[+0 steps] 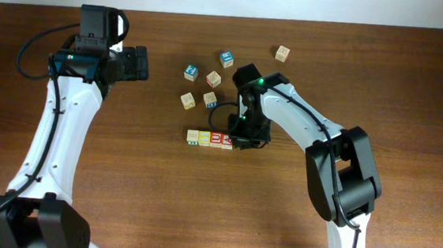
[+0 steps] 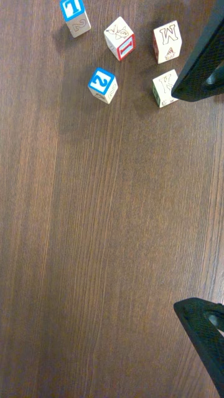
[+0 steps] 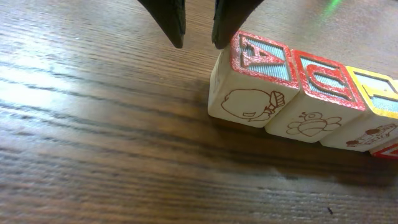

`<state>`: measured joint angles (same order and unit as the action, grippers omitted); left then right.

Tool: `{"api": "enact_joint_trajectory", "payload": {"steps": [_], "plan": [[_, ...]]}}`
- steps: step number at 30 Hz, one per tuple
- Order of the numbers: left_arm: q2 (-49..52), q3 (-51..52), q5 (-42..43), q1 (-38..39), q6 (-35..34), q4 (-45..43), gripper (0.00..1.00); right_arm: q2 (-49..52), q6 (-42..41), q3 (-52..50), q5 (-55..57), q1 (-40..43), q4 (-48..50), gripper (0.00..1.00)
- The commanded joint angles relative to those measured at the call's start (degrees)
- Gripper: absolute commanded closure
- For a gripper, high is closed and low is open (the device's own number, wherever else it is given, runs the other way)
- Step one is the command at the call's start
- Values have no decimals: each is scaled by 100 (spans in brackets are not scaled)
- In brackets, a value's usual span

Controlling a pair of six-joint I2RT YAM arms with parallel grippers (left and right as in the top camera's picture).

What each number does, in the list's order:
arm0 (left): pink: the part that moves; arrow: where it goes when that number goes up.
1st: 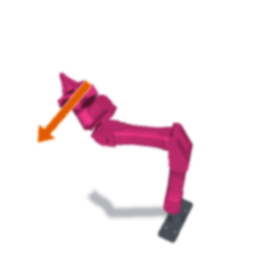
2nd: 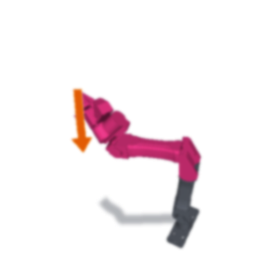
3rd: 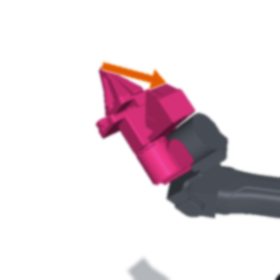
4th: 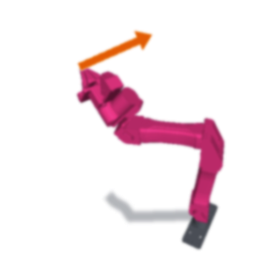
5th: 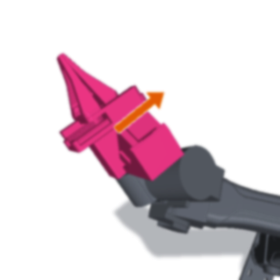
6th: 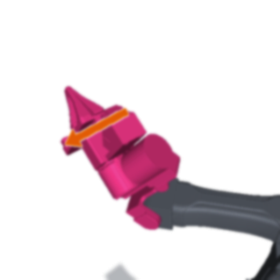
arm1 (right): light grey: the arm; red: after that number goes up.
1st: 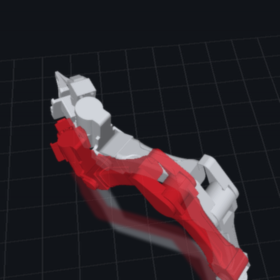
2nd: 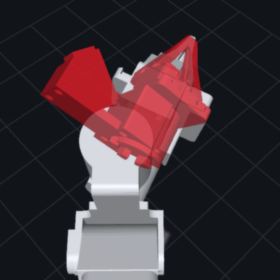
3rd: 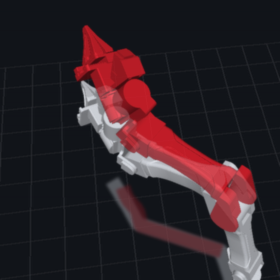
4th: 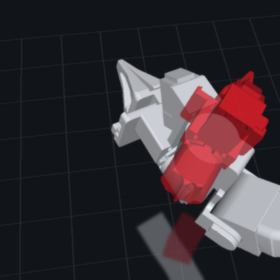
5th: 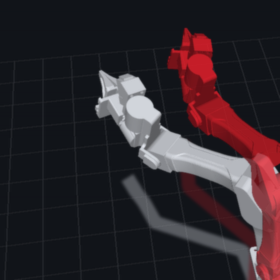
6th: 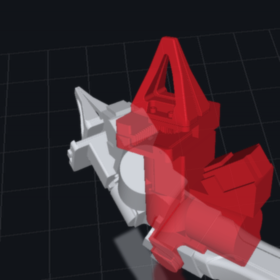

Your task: Rotate 4 blocks

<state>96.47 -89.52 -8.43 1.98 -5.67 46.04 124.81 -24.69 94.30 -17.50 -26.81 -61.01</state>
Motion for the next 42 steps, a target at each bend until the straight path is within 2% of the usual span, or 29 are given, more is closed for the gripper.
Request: {"api": "enact_joint_trajectory", "payload": {"steps": [1,13,17,20,21,22,27,29,30,32,34,36,39,42], "plan": [[28,-55,-44,11,-74,-11,1,37,-245,92,11,20,20,83],[28,-55,-37,11,-74,4,1,35,79,197,-33,101,278,82],[28,-55,669,11,-229,299,0,26,702,1847,-42,787,-1091,83],[28,-55,1025,11,-962,660,13,26,1357,3025,-789,1043,-1838,83],[28,-52,1134,13,-1040,734,16,26,1510,3331,-1110,1078,-2022,83],[28,-52,1169,13,-1047,793,25,26,1510,3440,-1178,1078,-2133,83],[205,186,1182,13,-1180,1137,67,28,1502,3423,-883,1071,-2234,83],[389,310,1646,13,-1187,1134,73,39,1504,3421,-881,1071,-2120,82],[452,334,1797,13,-1187,1174,80,59,1502,3418,-883,1071,-1996,82],[490,334,1829,28,-1182,1213,94,133,1370,3405,-885,1019,-2015,91],[490,337,1939,28,-1069,1193,97,136,1388,3224,-879,994,-2251,95],[490,459,2050,39,-986,1176,100,136,1690,2855,-883,1014,-2302,95],[490,708,2221,96,-966,1106,100,90,1827,2570,-828,1115,-2197,95],[363,708,2216,212,-752,1143,100,-717,1670,2568,-17,1250,-2065,95]]}}
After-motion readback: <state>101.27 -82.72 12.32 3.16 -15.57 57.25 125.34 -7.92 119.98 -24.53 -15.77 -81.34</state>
